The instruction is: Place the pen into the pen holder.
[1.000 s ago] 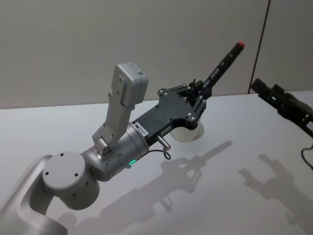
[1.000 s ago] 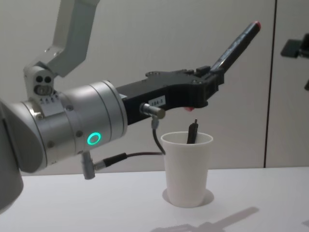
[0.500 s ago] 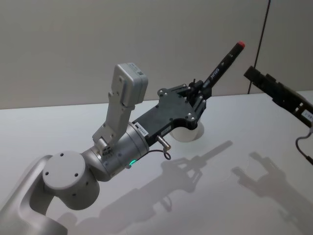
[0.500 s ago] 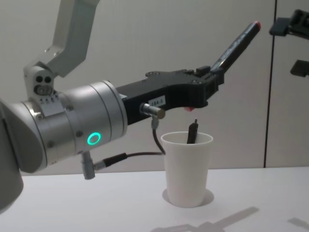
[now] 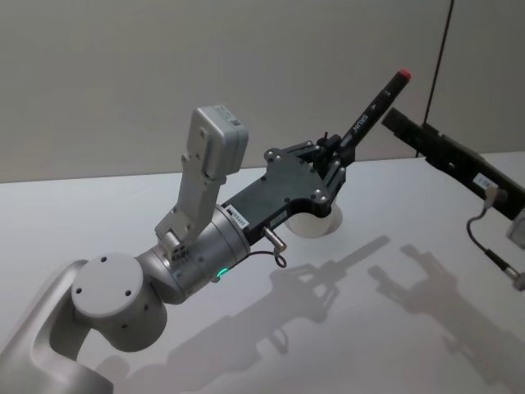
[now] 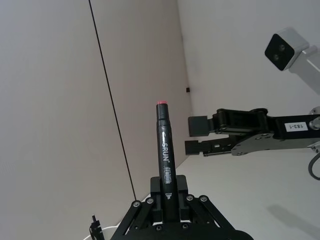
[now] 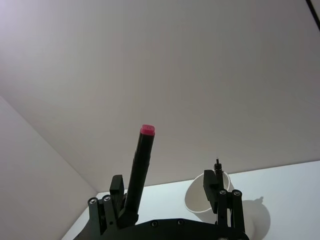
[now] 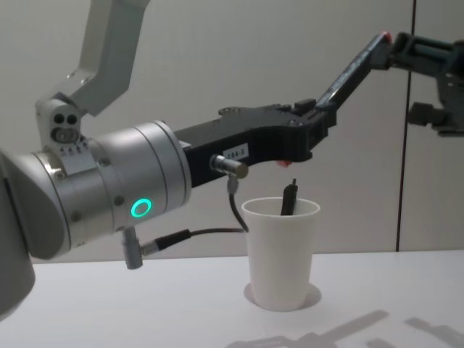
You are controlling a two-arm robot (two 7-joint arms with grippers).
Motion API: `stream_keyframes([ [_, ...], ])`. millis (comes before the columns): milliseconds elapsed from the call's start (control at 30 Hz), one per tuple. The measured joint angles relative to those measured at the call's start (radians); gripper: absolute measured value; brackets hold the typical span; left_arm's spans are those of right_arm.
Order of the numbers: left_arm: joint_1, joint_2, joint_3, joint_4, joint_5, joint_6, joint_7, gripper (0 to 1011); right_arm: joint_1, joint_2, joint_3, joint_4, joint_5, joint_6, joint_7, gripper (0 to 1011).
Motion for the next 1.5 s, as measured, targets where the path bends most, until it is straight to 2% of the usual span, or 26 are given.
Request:
stream_keyframes([
  [233,0.000,0.000,0.000,0.000,0.000,0.000,0.000,176,0.039,-0.029,-0.025,0.031,-0.008,0.027,-0.012,1001],
  [833,0.000,0.000,0.000,0.000,0.000,0.000,0.000,177,0.082,-0.058,-0.063,0.081,0.009,0.060,0.020,1001],
  [1500,0.000,0.000,0.000,0.000,0.000,0.000,0.000,176,0.112,-0.097,-0.101,0.127,-0.013,-0.003,0.014,1001],
])
